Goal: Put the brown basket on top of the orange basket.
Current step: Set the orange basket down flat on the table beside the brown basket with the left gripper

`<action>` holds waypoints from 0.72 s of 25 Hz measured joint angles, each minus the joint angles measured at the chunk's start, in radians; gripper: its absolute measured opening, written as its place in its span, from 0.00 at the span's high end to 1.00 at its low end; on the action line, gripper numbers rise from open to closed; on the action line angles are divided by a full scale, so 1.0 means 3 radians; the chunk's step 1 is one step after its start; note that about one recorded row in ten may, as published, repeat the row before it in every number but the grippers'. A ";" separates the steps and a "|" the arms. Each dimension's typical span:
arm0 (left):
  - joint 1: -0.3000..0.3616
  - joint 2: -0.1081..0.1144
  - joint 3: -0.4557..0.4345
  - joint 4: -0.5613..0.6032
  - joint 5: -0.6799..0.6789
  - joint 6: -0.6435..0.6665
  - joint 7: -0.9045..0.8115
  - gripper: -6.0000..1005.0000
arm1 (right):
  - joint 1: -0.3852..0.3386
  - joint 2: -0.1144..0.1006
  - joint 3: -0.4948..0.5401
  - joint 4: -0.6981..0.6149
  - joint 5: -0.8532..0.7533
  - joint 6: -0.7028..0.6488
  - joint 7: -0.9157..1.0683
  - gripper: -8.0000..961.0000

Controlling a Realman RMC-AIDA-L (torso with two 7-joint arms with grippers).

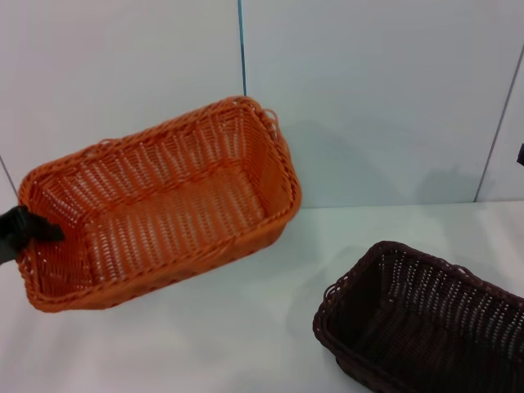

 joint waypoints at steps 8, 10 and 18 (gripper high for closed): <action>-0.0004 -0.0054 0.0290 -0.0248 -0.0001 -0.0352 0.0003 0.87 | 0.0006 -0.0005 0.0000 0.0028 0.0000 0.0000 -0.0016 0.33; -0.0005 -0.0063 0.0420 -0.0293 0.0004 -0.0435 0.0008 0.87 | 0.0009 -0.0005 0.0000 0.0035 0.0000 0.0000 -0.0017 0.33; 0.0015 -0.0153 0.0662 -0.0369 0.0030 -0.0655 0.0048 0.87 | 0.0012 -0.0005 0.0003 0.0042 0.0000 0.0000 -0.0021 0.33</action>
